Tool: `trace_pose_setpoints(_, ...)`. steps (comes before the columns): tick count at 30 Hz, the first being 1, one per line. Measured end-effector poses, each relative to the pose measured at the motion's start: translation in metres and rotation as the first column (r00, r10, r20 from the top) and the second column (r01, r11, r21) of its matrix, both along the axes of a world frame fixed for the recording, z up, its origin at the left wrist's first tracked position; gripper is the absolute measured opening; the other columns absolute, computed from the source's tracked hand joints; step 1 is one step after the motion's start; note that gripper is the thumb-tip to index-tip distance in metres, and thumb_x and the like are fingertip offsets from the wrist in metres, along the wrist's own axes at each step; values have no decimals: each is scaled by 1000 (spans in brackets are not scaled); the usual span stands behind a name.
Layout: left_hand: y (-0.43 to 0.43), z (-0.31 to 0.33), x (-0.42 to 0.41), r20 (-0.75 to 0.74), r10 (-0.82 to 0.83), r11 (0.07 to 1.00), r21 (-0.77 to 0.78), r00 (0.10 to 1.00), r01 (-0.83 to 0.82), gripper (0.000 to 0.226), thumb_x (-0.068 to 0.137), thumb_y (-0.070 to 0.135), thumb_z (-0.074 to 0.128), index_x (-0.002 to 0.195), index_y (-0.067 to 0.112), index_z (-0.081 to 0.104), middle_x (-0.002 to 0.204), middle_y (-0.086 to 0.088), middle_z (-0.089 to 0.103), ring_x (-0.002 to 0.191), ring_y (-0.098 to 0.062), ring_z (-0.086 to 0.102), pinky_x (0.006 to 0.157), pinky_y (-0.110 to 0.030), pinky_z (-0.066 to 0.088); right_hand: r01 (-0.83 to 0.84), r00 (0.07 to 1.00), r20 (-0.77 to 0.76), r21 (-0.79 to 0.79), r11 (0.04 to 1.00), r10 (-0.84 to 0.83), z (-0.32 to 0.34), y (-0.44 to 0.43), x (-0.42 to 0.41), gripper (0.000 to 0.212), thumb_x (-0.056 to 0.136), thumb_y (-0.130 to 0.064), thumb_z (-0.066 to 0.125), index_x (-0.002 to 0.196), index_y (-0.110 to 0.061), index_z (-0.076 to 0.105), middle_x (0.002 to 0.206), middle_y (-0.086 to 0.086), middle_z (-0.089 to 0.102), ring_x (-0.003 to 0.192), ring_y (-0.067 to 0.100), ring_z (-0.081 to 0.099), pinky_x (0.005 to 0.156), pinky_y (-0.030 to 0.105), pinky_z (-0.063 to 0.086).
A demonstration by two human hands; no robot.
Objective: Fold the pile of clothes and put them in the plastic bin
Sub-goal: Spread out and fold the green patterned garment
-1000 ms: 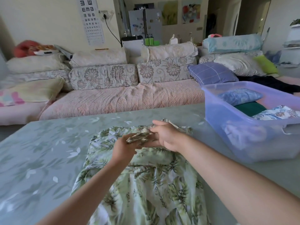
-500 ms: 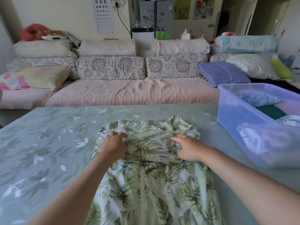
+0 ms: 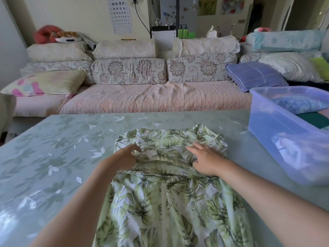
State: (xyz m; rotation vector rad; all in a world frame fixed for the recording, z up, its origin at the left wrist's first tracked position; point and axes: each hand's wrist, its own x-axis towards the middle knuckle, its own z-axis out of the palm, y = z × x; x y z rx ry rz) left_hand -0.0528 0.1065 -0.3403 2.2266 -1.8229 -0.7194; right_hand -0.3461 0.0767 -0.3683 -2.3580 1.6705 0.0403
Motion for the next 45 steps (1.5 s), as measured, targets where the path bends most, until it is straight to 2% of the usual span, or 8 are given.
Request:
trace_pose_setpoints(5,-6,-7,-10,-434,269,906,-188,860,-379,10,91,17,67,95,10,73,79,-6,68,69,-18,59,65,-24,49,-92,996,-9,54,994,92,-7,9,9,80,92,-46,42,157,-43,-5,164,-4,-20,152,22,-16,120,60,-7)
trace_pose_setpoints(9,-6,-3,-11,-840,231,837,-85,490,-540,21,89,-13,55,88,6,65,79,-12,63,49,-15,59,51,-26,55,-156,987,-28,33,987,157,-4,14,10,80,95,-52,40,156,-41,-10,165,-2,-18,153,20,-14,122,52,-5)
trace_pose_setpoints(13,-1,5,6,-288,359,702,-543,888,-461,39,87,-11,45,103,11,73,100,-11,58,56,-14,47,58,-26,42,-124,990,63,-26,992,126,3,17,9,67,100,-63,29,158,-41,3,167,-6,-6,154,20,-5,124,51,0)
trace_pose_setpoints(19,4,-13,6,348,273,912,-390,897,-126,59,86,0,55,142,15,45,146,-16,33,130,-33,35,108,-46,38,-8,999,-45,-83,996,4,-2,4,5,73,98,-56,37,159,-36,2,166,1,-14,152,26,-17,120,57,-10)
trace_pose_setpoints(24,-2,-27,-26,246,-233,918,-264,941,296,47,104,41,34,150,33,32,159,6,27,146,-21,24,120,-48,19,72,993,-89,0,997,-72,-7,-4,6,78,92,-54,33,156,-41,-9,163,3,-22,149,29,-24,116,64,-15)
trace_pose_setpoints(27,-3,-47,-26,324,-228,970,-4,918,243,71,91,75,16,154,44,2,164,9,-3,151,-19,-8,120,-47,-7,102,990,-101,78,992,-94,-14,-8,-8,69,95,-58,20,154,-45,-13,162,0,-27,149,25,-26,117,63,-13)
trace_pose_setpoints(37,-5,-55,-17,403,-102,995,20,909,103,90,72,93,4,149,51,-13,162,-5,-21,147,-30,-22,115,-60,-12,35,998,-59,27,999,-33,-21,-9,-17,63,98,-52,23,148,-58,-14,160,-4,-31,147,24,-31,115,64,-15)
trace_pose_setpoints(45,-51,-24,-13,477,4,958,-255,879,134,38,100,39,25,118,20,52,120,-7,62,109,-28,56,103,-49,35,131,991,58,-145,981,-124,-22,-38,-8,47,100,-36,29,146,-46,35,156,-4,33,142,24,32,117,56,19)
